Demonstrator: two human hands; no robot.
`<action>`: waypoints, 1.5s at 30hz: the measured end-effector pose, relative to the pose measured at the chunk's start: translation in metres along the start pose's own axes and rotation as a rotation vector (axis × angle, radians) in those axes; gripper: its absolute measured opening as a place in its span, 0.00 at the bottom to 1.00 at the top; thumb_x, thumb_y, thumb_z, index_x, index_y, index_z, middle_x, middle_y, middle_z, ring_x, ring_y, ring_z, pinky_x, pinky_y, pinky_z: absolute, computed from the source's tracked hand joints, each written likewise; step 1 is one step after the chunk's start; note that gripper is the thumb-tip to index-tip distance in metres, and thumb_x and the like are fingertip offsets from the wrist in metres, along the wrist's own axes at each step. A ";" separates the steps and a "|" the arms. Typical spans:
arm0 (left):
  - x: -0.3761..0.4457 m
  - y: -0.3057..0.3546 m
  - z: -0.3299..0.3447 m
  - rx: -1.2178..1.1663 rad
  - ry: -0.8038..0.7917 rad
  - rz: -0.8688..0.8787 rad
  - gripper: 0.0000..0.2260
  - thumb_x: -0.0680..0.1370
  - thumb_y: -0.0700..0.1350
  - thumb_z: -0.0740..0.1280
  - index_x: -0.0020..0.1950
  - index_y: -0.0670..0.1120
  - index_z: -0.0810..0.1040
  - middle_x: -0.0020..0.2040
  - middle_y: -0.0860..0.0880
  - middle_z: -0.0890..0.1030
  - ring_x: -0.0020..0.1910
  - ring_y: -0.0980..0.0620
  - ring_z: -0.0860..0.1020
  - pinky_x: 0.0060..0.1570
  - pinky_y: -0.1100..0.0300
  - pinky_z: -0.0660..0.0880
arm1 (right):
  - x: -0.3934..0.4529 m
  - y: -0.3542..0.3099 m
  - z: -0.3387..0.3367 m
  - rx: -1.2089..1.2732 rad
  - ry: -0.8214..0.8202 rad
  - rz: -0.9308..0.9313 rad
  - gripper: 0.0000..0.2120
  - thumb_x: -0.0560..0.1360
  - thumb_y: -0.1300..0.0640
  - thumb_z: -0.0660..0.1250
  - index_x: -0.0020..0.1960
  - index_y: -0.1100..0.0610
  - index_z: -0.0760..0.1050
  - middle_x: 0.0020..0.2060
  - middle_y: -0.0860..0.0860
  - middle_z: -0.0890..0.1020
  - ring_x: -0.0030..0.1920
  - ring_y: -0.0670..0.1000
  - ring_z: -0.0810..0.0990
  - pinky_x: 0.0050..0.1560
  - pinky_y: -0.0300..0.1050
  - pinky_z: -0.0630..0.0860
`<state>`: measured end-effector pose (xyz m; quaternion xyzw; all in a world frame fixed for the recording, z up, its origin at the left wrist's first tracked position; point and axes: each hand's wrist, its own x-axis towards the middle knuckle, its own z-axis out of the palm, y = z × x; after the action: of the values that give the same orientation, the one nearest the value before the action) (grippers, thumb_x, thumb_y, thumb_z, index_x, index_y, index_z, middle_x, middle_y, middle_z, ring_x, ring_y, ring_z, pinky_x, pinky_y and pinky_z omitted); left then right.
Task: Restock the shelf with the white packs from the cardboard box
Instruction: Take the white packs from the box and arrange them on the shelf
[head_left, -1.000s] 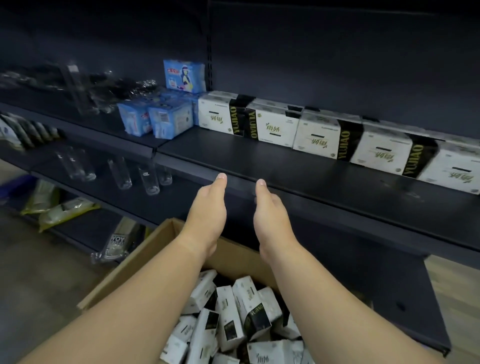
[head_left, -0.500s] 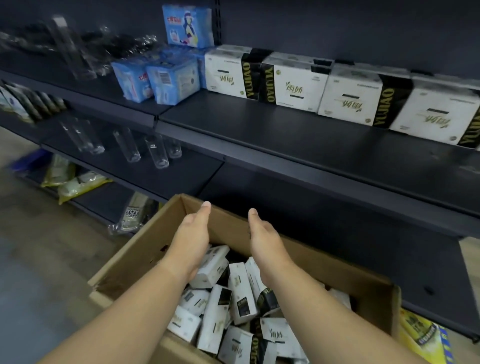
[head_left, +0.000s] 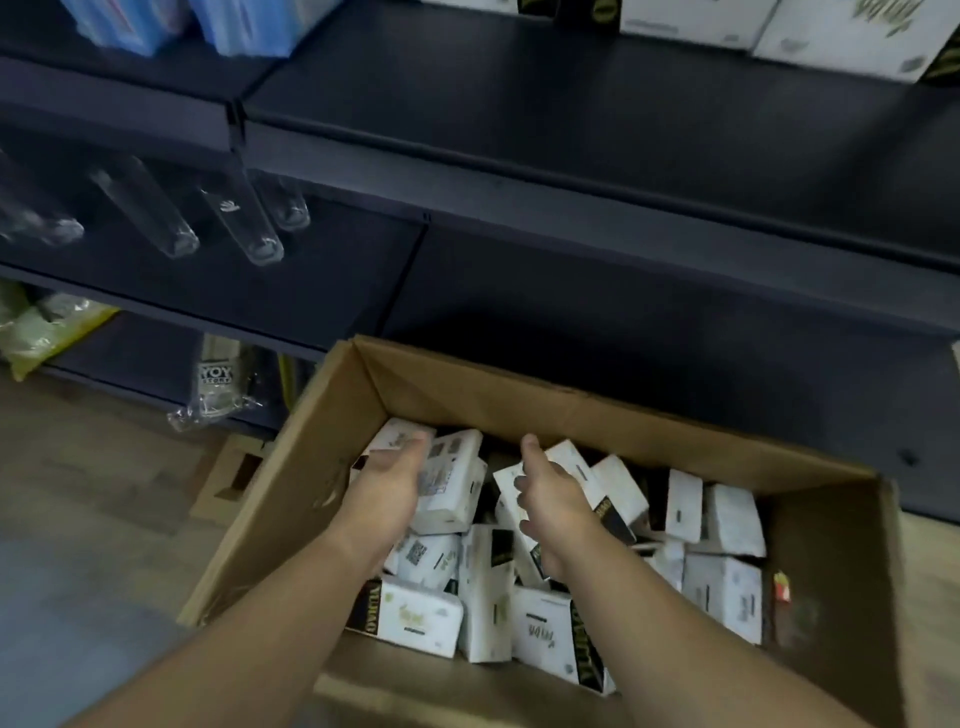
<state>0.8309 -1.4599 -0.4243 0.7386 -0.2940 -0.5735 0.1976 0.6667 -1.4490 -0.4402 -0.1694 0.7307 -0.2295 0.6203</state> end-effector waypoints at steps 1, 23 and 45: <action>0.005 -0.004 -0.001 0.031 -0.003 -0.016 0.24 0.79 0.64 0.57 0.67 0.49 0.70 0.53 0.51 0.76 0.54 0.50 0.75 0.60 0.51 0.70 | 0.002 0.003 0.005 0.013 -0.002 0.034 0.29 0.79 0.32 0.54 0.70 0.51 0.69 0.64 0.50 0.74 0.64 0.56 0.72 0.69 0.55 0.66; 0.075 -0.096 -0.037 0.397 -0.081 -0.348 0.25 0.80 0.58 0.61 0.70 0.42 0.72 0.61 0.44 0.78 0.55 0.46 0.77 0.56 0.54 0.72 | 0.028 0.083 0.059 -0.281 -0.127 0.355 0.30 0.82 0.38 0.54 0.74 0.57 0.66 0.70 0.56 0.71 0.63 0.56 0.72 0.60 0.47 0.69; 0.068 -0.067 -0.029 0.292 -0.005 -0.230 0.22 0.79 0.58 0.62 0.61 0.42 0.75 0.54 0.44 0.80 0.51 0.45 0.78 0.50 0.54 0.72 | 0.017 0.076 0.042 0.034 0.042 0.266 0.18 0.80 0.40 0.61 0.57 0.55 0.72 0.40 0.47 0.73 0.40 0.49 0.72 0.55 0.48 0.71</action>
<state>0.8839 -1.4558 -0.5087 0.7866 -0.2883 -0.5456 0.0207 0.7075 -1.3997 -0.5006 -0.0559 0.7554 -0.1612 0.6327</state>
